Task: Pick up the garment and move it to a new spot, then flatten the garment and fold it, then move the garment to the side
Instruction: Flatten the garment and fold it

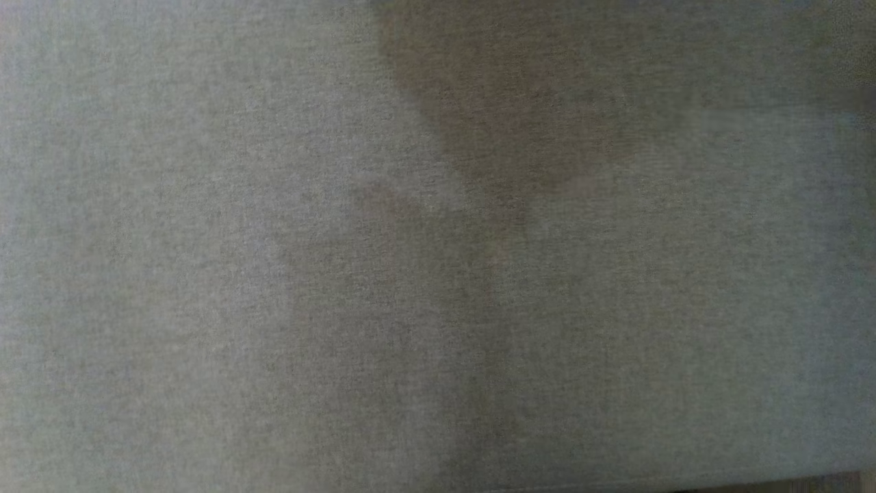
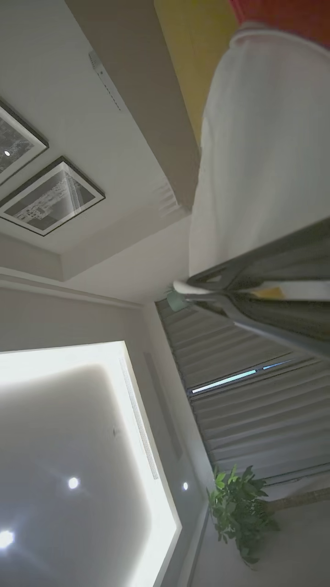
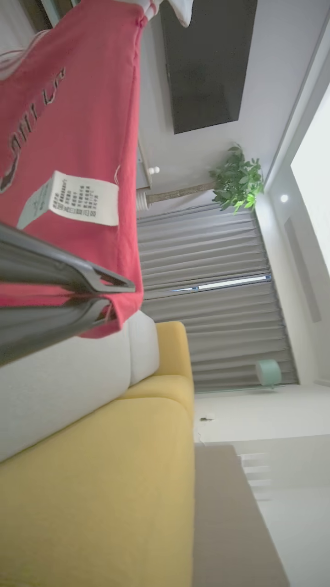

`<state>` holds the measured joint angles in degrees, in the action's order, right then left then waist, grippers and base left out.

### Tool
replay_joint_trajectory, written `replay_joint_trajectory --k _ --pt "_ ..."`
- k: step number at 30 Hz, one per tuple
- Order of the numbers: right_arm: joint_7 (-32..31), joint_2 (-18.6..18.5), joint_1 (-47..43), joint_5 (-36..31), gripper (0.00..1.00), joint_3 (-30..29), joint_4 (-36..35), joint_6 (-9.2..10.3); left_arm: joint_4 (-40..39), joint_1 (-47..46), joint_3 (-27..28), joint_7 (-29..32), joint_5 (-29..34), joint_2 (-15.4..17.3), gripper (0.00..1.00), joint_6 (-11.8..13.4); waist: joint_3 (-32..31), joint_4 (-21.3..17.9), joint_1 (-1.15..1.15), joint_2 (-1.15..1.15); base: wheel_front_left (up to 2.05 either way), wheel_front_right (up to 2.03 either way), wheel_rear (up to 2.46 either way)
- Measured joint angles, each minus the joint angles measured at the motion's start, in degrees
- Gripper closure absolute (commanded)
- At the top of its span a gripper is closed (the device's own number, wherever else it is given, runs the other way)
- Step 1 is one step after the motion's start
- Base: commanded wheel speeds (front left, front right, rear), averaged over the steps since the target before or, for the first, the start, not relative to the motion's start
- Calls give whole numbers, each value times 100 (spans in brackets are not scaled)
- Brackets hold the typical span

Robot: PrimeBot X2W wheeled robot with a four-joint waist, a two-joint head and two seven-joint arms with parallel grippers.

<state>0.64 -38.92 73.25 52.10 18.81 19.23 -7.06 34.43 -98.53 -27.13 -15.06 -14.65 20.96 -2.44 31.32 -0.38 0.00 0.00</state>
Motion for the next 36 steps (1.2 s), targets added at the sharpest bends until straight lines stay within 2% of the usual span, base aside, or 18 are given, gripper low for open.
replay_joint_trajectory --k 4,11,19,23,25,32,36 --pt "167 -57 -152 214 100 595 255 0 -385 855 123 -7 -146 -3 100 -211 129 104 1 0 0 0 0" --pt "250 -271 -1404 854 100 1608 335 0 -1410 3450 44 -7 -500 75 100 -397 0 218 0 0 0 0 0" --pt "760 -902 -3522 2132 100 1766 -241 0 -2605 6541 287 -2 -1419 678 100 -466 -689 258 -2 1 0 0 0" --pt "970 -1148 -4545 2501 100 1820 -658 0 -3065 7686 264 200 -1699 1111 100 -469 -1096 255 -3 1 0 0 0" --pt "1028 -1233 -4957 2598 100 1876 -855 0 -3322 8184 220 345 -1718 1307 100 -453 -1298 233 -3 1 0 0 0" --pt "1154 -1631 -6148 2920 100 1956 -1480 0 -4346 9974 79 1067 -2135 1728 100 -32 -1892 122 -3 1 0 0 0" --pt "1224 -1756 -6655 3041 100 1912 -1708 0 -4777 10234 135 1212 -2299 1875 100 147 -1963 100 -3 1 0 0 0"
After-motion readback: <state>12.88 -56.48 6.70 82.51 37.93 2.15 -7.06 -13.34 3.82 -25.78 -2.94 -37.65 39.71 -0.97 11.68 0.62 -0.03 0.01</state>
